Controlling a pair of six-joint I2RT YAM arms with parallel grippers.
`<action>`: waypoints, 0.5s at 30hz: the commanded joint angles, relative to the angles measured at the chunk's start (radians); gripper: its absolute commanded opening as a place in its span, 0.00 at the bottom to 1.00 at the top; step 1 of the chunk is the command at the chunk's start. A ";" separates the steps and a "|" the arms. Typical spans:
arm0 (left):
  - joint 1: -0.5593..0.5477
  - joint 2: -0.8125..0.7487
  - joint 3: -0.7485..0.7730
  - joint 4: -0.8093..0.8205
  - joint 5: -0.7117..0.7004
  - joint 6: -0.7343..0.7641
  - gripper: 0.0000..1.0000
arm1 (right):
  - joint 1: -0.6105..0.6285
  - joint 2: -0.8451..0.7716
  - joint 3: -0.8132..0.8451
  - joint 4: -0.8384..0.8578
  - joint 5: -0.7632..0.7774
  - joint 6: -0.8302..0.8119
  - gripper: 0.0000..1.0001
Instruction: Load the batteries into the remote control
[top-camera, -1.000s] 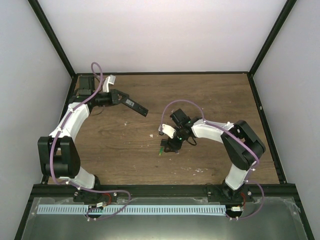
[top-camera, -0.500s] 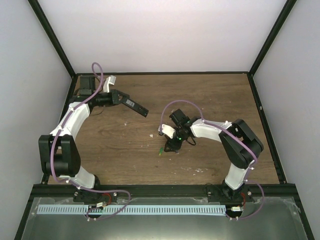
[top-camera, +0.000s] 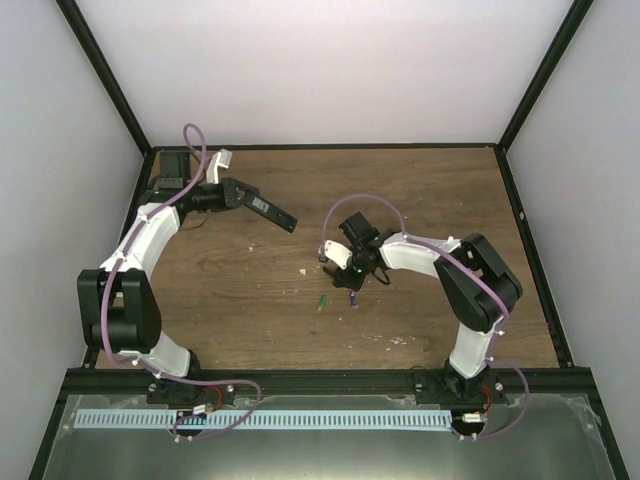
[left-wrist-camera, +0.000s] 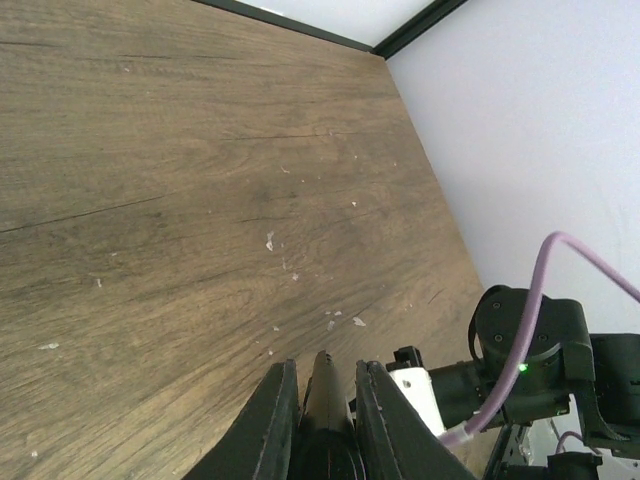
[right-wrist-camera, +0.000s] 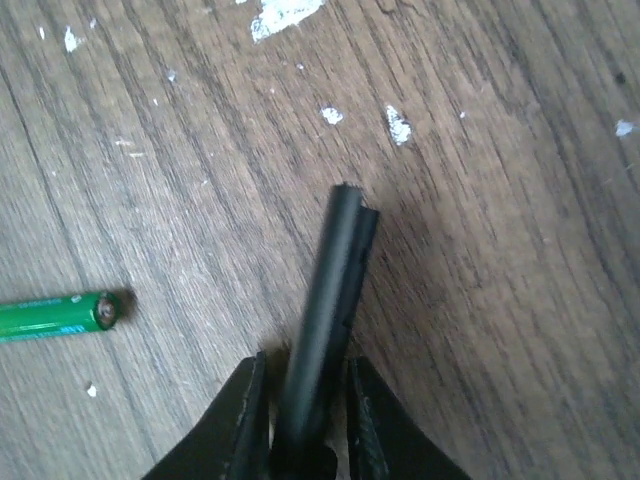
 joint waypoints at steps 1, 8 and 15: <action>0.001 0.012 0.030 0.006 0.028 0.002 0.00 | -0.024 0.007 0.030 0.002 0.030 0.014 0.11; 0.001 0.011 0.028 0.003 0.034 0.005 0.00 | -0.064 -0.011 0.026 0.009 -0.053 0.068 0.05; 0.001 0.011 0.028 0.003 0.043 0.007 0.00 | -0.146 0.008 0.014 -0.008 -0.203 0.162 0.04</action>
